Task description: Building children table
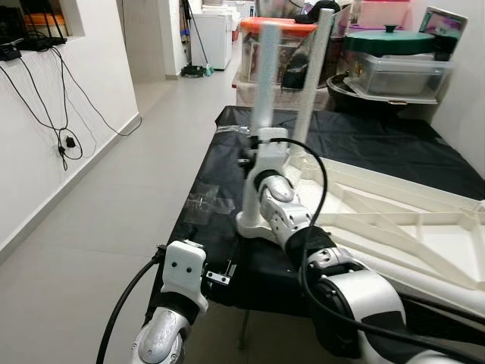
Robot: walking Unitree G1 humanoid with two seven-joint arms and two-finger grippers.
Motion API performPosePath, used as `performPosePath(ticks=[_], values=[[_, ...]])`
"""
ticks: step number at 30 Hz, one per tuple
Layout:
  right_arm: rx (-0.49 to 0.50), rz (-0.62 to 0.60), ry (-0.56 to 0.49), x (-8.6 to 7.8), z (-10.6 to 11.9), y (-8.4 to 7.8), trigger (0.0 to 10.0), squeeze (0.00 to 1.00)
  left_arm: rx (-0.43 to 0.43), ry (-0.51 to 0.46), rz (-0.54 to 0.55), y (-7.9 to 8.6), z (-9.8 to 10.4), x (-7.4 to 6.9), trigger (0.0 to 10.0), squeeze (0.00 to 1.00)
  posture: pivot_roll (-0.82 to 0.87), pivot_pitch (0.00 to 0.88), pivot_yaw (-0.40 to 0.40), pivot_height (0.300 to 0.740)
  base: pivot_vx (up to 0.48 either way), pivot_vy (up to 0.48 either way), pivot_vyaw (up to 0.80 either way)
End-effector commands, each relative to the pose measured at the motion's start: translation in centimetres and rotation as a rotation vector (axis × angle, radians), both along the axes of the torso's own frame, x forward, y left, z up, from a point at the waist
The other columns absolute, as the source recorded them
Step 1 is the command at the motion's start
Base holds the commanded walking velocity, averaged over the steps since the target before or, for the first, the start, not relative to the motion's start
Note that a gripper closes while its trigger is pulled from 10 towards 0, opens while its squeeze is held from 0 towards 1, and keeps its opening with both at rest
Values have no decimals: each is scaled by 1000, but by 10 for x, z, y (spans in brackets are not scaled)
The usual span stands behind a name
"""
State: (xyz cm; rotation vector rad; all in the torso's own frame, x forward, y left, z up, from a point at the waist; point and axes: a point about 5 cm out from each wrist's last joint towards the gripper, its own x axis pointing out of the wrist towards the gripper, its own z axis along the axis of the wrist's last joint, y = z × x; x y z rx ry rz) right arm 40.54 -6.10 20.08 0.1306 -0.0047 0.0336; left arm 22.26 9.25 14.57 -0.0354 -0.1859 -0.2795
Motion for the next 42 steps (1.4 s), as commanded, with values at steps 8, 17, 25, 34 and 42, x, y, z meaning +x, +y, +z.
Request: performPosePath(ticks=[8,17,25,34,42], values=[[218,129,48,-15,-14,40,10000,1000,14,12,-2,1,-3,-1,10000,0,5,0,-45,740,0,0,0],[216,389,-63,-14,-2,40,10000,0,12,14,-4,-1,-4,-2,10000,0,9,0,-47,740,0,0,0],[197,935,-52,-22,2,39,10000,0,11,14,-8,-1,-5,-2,10000,0,4,0,-46,740,0,0,0],[73,1400,-7,-42,-1,49,10000,0,11,12,-12,-3,-5,-1,10000,0,11,0,-49,740,0,0,0],[55,1502,4,-49,1,66,157,0,13,8,1,-1,-3,-1,10000,0,28,0,-69,740,0,0,0]])
